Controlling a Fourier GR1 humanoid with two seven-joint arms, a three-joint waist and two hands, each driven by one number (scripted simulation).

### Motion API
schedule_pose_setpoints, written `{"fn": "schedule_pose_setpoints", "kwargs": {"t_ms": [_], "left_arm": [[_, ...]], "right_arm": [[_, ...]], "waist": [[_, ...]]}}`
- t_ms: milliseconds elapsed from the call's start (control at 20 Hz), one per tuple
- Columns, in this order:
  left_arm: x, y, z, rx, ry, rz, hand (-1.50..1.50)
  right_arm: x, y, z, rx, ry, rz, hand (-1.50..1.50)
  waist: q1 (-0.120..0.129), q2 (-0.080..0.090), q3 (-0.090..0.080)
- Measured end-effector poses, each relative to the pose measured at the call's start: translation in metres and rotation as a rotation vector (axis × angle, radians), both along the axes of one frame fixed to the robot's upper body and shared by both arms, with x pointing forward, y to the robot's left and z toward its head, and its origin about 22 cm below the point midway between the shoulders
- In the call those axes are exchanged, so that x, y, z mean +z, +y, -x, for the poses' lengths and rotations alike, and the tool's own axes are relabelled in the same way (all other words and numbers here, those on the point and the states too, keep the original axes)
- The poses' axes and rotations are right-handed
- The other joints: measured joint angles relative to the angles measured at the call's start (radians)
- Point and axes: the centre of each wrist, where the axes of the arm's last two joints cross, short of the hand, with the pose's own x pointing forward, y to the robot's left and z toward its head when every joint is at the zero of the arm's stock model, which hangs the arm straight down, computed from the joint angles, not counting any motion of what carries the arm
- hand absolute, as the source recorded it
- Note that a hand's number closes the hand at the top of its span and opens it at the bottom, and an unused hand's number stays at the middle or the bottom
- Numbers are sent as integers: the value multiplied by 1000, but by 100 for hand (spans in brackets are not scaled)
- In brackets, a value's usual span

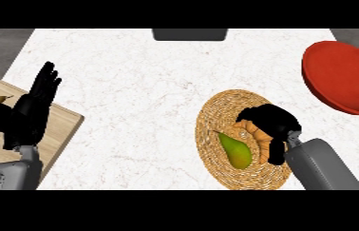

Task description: Pick the croissant from the placemat and place it in the bowl

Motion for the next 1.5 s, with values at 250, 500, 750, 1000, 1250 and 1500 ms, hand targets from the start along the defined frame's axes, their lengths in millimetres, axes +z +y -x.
{"fn": "schedule_pose_setpoints", "kwargs": {"t_ms": [250, 500, 750, 1000, 1250, 1500], "left_arm": [[2, 0, 5, -4, -3, 2, 0], [2, -1, 1, -3, -7, 6, 0], [6, -4, -1, -12, -22, 2, 0], [4, -13, -5, -50, -30, 5, 0], [7, -14, -7, -57, -23, 2, 0], [7, -12, -7, -41, -15, -3, 0]], "right_arm": [[-6, 3, -7, 7, -23, -26, 150], [-6, -3, -22, -179, -69, -61, 150], [11, -38, -50, -687, -155, -42, 150], [46, -34, -87, -1051, -287, 0, 150], [97, -19, -118, -1229, -513, 77, 150], [153, -9, -132, -1330, -811, 95, 150]], "waist": [[0, -4, -4], [6, 2, -2], [18, 22, 4], [54, 31, 5], [57, 25, 5], [45, 19, 5]]}}
